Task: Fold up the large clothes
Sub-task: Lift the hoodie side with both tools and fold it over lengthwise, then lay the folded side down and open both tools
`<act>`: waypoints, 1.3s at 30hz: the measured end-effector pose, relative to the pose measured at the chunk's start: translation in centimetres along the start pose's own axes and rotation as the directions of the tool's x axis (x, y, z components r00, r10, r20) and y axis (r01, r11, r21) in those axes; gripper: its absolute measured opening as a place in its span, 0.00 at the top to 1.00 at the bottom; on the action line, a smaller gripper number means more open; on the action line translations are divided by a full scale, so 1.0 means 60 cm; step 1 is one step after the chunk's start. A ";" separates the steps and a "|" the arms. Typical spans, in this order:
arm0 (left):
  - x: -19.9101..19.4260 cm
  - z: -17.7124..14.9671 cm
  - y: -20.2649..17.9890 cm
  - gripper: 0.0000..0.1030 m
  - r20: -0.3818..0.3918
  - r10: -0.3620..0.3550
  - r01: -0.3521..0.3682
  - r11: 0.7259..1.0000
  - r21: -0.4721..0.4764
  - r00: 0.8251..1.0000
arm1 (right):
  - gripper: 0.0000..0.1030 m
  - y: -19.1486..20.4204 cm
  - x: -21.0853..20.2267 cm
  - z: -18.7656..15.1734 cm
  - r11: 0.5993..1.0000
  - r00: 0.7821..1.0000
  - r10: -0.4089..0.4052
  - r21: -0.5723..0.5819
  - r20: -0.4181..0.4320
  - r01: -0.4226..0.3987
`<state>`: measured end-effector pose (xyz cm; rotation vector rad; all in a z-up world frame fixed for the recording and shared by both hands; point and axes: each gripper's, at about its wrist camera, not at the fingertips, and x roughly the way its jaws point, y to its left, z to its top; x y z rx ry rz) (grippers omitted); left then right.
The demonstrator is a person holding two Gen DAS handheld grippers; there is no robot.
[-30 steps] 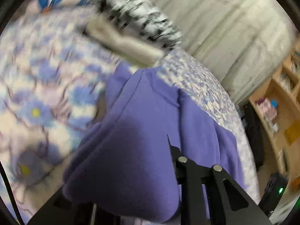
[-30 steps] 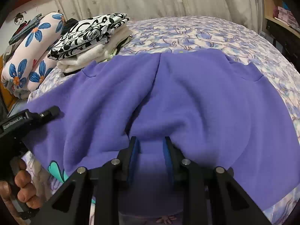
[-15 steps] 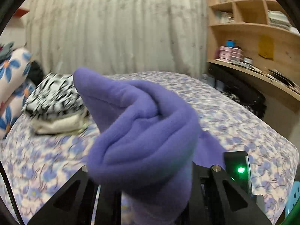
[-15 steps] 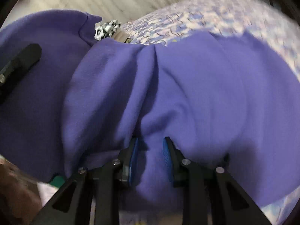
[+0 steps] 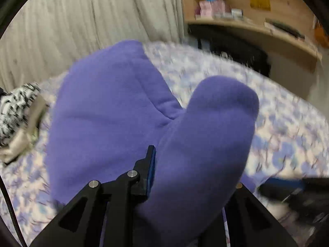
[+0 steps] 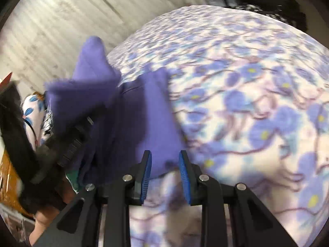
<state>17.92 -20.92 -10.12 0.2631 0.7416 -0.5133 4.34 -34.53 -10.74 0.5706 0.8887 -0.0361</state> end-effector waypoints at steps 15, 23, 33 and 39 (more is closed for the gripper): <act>-0.036 0.004 -0.023 0.18 0.008 -0.126 0.125 0.988 0.092 0.992 | 0.74 -0.004 -0.017 0.036 0.999 1.000 0.020 0.032 -0.014 -0.020; -0.094 0.020 0.011 0.14 -0.035 -0.313 0.311 0.950 -0.039 0.949 | 0.64 0.029 -0.054 0.073 0.999 0.999 0.045 -0.008 0.008 -0.045; -0.195 0.008 0.193 0.14 0.122 -0.308 0.332 0.888 -0.318 0.943 | 0.64 0.138 -0.061 0.137 0.982 0.995 0.100 -0.163 -0.011 -0.100; -0.132 -0.047 0.354 0.18 0.075 -0.159 0.172 0.779 -0.603 0.984 | 0.64 0.218 -0.053 0.154 0.956 0.985 0.168 -0.238 -0.042 -0.173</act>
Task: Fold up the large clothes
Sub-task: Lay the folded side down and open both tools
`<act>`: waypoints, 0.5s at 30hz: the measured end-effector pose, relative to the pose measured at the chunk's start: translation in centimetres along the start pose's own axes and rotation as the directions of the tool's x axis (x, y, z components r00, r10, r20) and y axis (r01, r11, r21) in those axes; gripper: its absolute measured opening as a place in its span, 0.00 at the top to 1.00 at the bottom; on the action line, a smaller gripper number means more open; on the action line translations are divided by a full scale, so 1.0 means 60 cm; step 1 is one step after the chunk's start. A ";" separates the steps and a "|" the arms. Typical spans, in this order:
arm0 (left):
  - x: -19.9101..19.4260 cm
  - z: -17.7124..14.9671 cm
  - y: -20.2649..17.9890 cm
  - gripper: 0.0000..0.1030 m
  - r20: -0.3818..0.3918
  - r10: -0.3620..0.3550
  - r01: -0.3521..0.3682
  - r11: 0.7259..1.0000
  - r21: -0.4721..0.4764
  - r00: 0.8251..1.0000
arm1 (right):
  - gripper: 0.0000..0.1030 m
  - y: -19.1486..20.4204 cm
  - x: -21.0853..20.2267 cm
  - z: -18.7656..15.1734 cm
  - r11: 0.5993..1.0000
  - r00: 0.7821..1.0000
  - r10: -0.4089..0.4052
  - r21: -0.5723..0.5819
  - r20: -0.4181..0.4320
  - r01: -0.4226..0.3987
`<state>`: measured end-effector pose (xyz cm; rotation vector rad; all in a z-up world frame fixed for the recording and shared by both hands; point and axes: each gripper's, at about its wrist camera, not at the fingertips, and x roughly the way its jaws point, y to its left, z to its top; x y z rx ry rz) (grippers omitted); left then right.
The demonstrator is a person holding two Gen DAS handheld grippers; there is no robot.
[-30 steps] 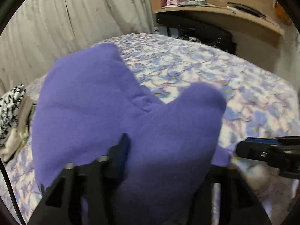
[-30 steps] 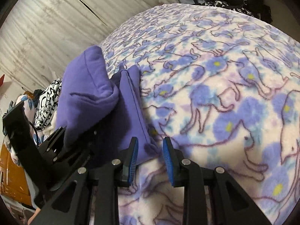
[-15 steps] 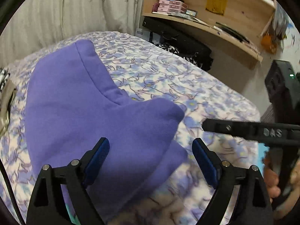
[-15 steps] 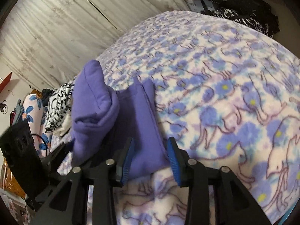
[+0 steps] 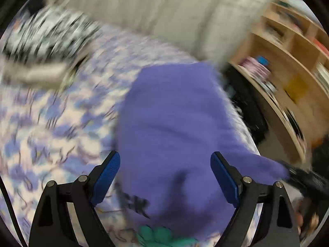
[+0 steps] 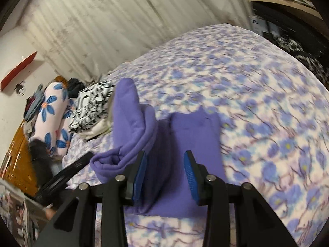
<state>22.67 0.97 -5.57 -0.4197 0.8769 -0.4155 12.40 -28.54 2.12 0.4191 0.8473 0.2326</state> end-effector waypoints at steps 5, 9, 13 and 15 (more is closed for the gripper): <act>0.069 -0.015 0.023 0.29 -0.089 0.030 -0.030 1.000 -0.002 0.996 | 0.63 0.044 0.023 0.013 0.999 0.999 0.031 -0.037 -0.036 -0.032; 0.089 -0.025 -0.018 0.27 -0.087 0.021 -0.015 0.998 0.063 0.996 | 0.63 0.060 0.036 0.018 0.998 0.997 0.036 -0.051 -0.061 -0.039; 0.102 -0.047 -0.076 0.23 -0.062 0.094 -0.078 0.972 0.221 0.994 | 0.54 0.043 0.056 0.025 1.000 0.995 0.005 -0.027 -0.096 -0.008; 0.104 -0.053 -0.099 0.23 -0.053 0.114 -0.094 0.953 0.288 0.992 | 0.51 0.014 0.074 0.030 1.000 0.991 -0.005 0.018 -0.136 0.007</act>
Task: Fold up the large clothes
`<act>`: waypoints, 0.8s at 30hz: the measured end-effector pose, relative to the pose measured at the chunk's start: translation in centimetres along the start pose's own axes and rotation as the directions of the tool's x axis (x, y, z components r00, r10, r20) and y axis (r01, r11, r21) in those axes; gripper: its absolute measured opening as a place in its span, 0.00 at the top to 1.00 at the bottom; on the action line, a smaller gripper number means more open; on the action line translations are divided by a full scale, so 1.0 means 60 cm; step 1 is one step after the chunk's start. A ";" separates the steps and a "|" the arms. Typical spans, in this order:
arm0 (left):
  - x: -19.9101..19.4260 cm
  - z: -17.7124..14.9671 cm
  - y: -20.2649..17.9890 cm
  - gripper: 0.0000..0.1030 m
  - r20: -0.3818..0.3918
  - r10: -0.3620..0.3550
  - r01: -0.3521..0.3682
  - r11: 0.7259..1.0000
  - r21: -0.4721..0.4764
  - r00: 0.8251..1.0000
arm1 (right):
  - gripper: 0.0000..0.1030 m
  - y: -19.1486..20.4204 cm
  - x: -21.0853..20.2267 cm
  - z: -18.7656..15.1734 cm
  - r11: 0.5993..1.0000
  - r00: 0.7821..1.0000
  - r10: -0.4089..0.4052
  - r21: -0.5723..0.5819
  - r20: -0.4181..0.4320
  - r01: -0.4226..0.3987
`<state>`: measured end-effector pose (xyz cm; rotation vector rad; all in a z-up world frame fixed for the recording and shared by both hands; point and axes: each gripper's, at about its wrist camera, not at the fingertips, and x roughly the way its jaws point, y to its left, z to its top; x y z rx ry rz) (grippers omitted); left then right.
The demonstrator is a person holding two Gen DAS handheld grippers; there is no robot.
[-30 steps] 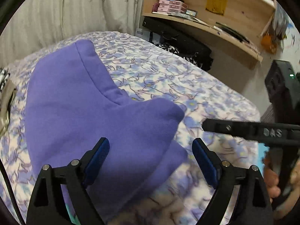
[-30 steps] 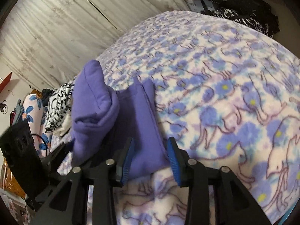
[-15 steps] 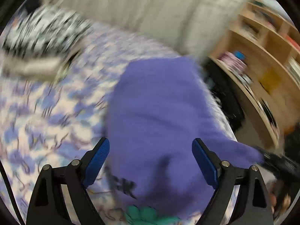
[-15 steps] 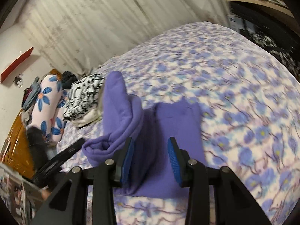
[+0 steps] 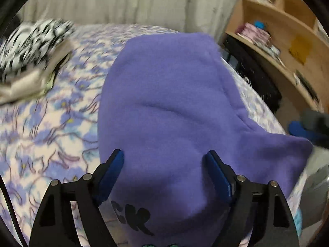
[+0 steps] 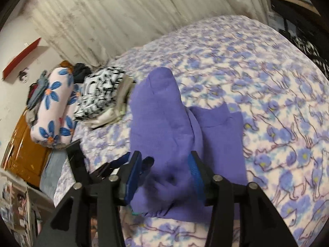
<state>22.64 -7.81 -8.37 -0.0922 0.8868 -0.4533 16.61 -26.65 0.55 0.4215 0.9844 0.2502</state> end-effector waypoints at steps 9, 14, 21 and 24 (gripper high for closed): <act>0.010 0.010 -0.016 0.20 -0.010 0.024 -0.023 0.998 0.061 1.000 | 0.51 -0.099 0.106 0.000 0.979 0.966 0.103 0.195 -0.238 -0.057; 0.007 0.012 -0.020 0.20 -0.031 0.037 -0.035 0.996 0.079 0.999 | 0.79 -0.093 0.150 -0.003 0.982 0.957 0.128 0.169 -0.259 -0.085; -0.032 0.035 0.002 0.20 -0.047 -0.088 0.090 0.995 0.037 0.995 | 0.85 -0.079 0.042 -0.032 1.000 1.000 -0.017 -0.008 -0.018 0.017; -0.021 0.038 -0.003 0.20 -0.071 -0.111 0.112 0.993 0.021 0.991 | 0.85 -0.127 0.032 -0.059 0.997 0.998 -0.059 0.044 -0.017 0.059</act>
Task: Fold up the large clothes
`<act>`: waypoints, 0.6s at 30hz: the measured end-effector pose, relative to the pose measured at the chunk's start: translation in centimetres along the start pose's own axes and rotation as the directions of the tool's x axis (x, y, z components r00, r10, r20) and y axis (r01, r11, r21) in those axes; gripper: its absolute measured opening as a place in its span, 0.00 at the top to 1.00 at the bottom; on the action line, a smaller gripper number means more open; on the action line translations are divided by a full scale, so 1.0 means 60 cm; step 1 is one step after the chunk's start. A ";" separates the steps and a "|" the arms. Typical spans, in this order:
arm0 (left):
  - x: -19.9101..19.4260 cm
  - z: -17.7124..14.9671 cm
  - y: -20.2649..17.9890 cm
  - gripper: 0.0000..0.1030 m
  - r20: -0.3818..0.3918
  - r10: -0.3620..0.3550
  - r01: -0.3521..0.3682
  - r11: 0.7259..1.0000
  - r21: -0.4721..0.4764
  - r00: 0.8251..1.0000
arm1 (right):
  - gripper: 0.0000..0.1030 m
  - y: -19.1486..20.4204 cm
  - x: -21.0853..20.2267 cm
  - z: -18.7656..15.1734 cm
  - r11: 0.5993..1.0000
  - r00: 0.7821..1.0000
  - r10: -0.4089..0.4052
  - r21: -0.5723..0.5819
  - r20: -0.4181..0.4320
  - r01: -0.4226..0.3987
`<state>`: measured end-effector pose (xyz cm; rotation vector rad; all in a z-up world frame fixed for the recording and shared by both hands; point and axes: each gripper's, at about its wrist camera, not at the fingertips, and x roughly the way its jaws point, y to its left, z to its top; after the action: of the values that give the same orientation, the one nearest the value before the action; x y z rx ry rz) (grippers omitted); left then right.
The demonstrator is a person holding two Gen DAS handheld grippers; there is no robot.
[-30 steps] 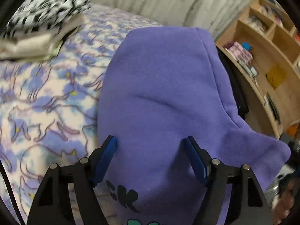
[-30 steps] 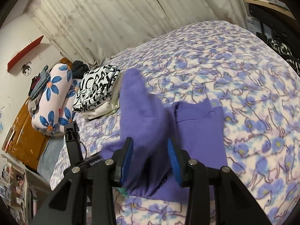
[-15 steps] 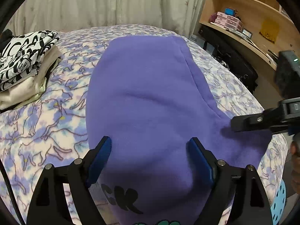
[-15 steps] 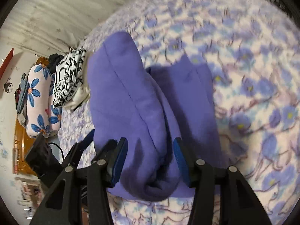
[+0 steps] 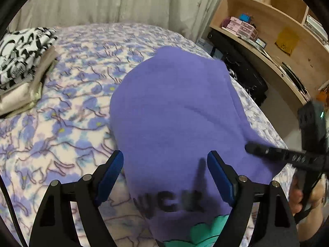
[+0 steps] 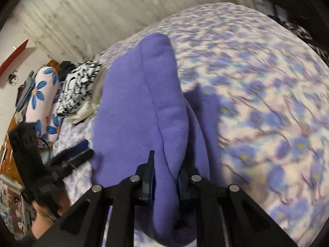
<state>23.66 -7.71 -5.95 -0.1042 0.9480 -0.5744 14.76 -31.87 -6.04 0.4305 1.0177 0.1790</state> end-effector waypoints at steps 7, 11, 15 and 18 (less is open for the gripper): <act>0.066 -0.017 -0.043 0.12 -0.058 0.017 -0.015 0.999 0.035 0.998 | 0.84 -0.092 0.092 -0.056 0.991 0.998 -0.025 0.128 -0.054 0.032; 0.077 -0.019 -0.047 0.09 -0.057 0.060 -0.057 0.997 0.054 0.997 | 0.76 -0.076 0.071 -0.045 0.997 0.998 -0.037 0.070 -0.053 0.041; 0.075 -0.015 -0.028 0.09 -0.063 0.032 -0.031 0.999 0.022 0.998 | 0.66 -0.062 0.042 -0.018 0.997 0.996 -0.068 0.035 -0.058 0.070; 0.077 -0.010 -0.020 0.09 -0.074 0.020 -0.019 1.000 0.008 0.997 | 0.58 -0.059 0.020 0.010 0.998 1.000 -0.030 0.052 -0.010 0.030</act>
<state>24.73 -10.99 -9.31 -0.0679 1.0177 -0.5665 15.70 -34.82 -8.24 0.4619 1.0390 0.1279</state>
